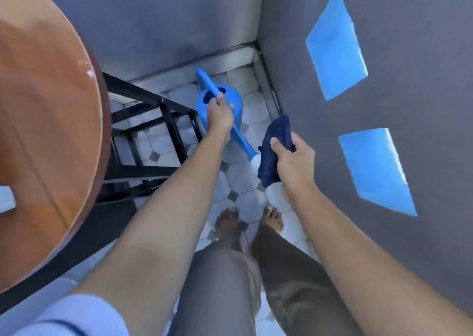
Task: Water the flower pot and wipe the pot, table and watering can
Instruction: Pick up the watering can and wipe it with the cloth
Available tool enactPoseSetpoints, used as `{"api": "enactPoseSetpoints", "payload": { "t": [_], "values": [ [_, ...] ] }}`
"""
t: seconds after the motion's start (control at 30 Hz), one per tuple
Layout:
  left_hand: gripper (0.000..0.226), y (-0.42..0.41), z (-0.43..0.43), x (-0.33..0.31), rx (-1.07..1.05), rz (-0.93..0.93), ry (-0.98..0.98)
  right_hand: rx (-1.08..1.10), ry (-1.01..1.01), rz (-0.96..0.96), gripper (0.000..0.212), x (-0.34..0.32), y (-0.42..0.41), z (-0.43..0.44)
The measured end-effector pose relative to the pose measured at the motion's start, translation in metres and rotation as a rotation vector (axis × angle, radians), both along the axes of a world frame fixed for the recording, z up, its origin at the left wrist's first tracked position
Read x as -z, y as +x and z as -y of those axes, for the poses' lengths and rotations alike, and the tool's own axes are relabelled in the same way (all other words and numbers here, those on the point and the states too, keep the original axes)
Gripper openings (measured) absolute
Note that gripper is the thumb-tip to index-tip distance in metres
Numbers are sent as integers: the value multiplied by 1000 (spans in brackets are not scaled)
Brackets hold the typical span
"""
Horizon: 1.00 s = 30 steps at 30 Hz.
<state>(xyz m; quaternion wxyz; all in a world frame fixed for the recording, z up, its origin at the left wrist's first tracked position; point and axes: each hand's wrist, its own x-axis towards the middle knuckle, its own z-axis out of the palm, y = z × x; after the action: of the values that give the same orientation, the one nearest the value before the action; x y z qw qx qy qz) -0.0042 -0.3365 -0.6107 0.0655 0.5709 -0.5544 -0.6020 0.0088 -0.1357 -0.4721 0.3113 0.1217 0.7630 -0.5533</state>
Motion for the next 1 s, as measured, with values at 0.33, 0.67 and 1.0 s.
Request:
{"api": "enactPoseSetpoints", "payload": {
  "t": [0.33, 0.67, 1.0],
  "values": [
    [34, -41, 48, 179, 111, 39, 83, 15, 16, 4, 33, 148, -55, 28],
    [55, -29, 52, 156, 39, 33, 138, -34, -122, 45, 32, 182, -89, 74],
    [85, 9, 34, 34, -154, -579, 803, -260, -450, 342, 44, 162, -125, 135]
  ]
}}
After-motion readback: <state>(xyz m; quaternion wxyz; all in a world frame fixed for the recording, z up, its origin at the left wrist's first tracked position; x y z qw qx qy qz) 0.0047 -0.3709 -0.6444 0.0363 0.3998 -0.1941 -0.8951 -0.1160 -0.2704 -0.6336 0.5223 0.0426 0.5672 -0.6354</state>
